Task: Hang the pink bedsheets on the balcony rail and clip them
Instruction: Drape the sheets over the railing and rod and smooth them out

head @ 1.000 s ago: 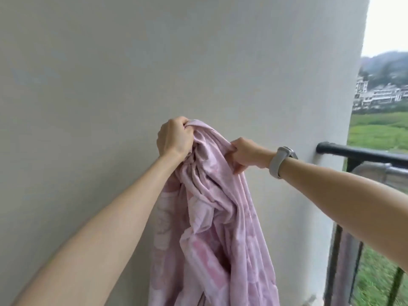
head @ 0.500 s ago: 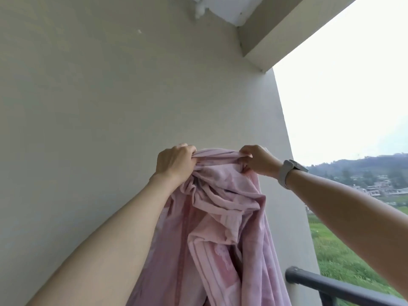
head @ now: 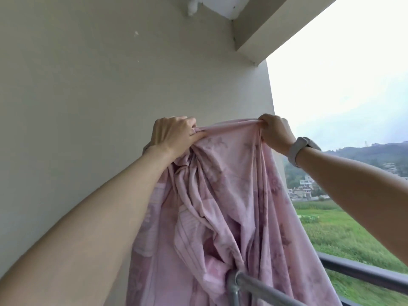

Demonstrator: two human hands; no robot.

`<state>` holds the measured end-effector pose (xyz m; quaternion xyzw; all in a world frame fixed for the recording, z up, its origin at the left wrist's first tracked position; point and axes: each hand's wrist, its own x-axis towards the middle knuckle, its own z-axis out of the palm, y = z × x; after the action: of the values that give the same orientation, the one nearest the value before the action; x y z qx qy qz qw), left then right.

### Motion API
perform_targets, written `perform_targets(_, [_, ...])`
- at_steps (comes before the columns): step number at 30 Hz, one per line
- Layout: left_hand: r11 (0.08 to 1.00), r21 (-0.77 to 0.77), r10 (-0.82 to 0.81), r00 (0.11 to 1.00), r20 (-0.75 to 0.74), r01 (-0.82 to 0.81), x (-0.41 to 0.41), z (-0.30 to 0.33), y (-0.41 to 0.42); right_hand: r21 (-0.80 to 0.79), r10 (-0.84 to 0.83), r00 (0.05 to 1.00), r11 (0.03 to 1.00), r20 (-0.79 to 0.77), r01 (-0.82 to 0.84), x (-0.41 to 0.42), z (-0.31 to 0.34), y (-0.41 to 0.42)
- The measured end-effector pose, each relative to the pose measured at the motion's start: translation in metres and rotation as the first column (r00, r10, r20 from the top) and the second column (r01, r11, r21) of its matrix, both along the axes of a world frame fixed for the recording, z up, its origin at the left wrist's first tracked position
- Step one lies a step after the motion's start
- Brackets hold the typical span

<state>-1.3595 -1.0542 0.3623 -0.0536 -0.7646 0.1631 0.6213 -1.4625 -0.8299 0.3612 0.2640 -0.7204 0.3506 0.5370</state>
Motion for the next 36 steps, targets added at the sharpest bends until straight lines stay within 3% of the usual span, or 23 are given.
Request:
perform_targets(5, [0.992,-0.031,-0.124,0.992,-0.024,0.123,0.073,-0.032,0.035,-0.094,-0.052,0.998,0.994,-0.045,0.048,0.091,-0.017,0.047])
perform_targets(15, [0.940,0.181,-0.291,0.957,-0.018,0.289,0.195,-0.125,0.085,0.050,-0.031,0.998,0.998,-0.061,0.034,0.267,-0.064,0.106])
perform_targets(19, [0.922,0.273,-0.288,0.958,0.008,0.274,0.246,-0.150,0.107,0.088,-0.009,0.999,0.996,-0.046,0.013,0.321,-0.082,0.123])
perform_targets(27, [0.899,0.317,-0.317,0.948,-0.006,0.303,0.339,-0.176,0.197,0.097,-0.069,0.996,0.992,-0.060,0.075,0.416,-0.114,0.216])
perform_targets(32, [0.849,0.317,-0.424,0.903,-0.072,0.423,0.412,-0.185,0.262,0.088,-0.115,0.992,0.989,-0.049,0.119,0.478,-0.140,0.286])
perform_targets(34, [0.841,0.284,-0.472,0.881,-0.032,0.461,0.435,-0.220,0.278,0.138,-0.156,0.977,0.975,-0.145,0.176,0.503,-0.177,0.309])
perform_targets(36, [0.821,0.271,-0.545,0.830,0.116,0.502,0.449,-0.266,0.285,0.250,-0.182,0.957,0.939,-0.227,0.238,0.524,-0.226,0.324])
